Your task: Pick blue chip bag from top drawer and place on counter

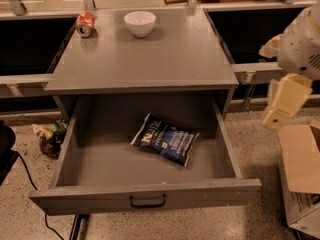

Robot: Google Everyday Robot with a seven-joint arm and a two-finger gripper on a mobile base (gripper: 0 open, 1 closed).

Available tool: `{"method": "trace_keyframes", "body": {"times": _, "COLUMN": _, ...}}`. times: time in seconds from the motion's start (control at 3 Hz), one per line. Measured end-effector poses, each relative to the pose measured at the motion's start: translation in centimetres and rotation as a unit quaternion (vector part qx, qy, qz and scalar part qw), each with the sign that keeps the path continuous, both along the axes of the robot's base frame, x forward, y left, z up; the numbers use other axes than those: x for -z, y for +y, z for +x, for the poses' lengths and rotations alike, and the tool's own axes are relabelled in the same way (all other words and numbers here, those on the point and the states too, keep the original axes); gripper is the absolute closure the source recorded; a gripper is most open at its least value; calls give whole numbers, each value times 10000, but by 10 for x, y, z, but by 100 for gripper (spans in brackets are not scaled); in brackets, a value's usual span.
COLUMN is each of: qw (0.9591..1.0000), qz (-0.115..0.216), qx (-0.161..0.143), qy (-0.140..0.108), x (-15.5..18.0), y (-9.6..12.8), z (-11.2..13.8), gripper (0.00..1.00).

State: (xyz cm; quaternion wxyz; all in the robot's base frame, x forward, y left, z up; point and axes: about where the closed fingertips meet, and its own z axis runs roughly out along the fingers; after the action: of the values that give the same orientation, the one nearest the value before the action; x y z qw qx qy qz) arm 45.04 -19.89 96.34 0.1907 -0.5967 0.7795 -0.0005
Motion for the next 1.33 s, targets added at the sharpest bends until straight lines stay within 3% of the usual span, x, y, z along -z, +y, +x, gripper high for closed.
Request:
{"method": "trace_keyframes", "body": {"times": 0.33, "qw": 9965, "qz": 803, "qx": 115, "qy": 179, "x": 43, "y": 45, "z": 11, "gripper": 0}}
{"method": "trace_keyframes", "body": {"times": 0.67, "qw": 9885, "qz": 1456, "qx": 186, "qy": 367, "x": 95, "y": 99, "z": 18, "gripper": 0}}
{"method": "trace_keyframes", "body": {"times": 1.0, "qw": 9874, "qz": 1560, "qx": 250, "qy": 85, "x": 93, "y": 105, "z": 32, "gripper": 0}}
{"method": "trace_keyframes", "body": {"times": 1.33, "qw": 9874, "qz": 1561, "qx": 250, "qy": 86, "x": 93, "y": 105, "z": 32, "gripper": 0}}
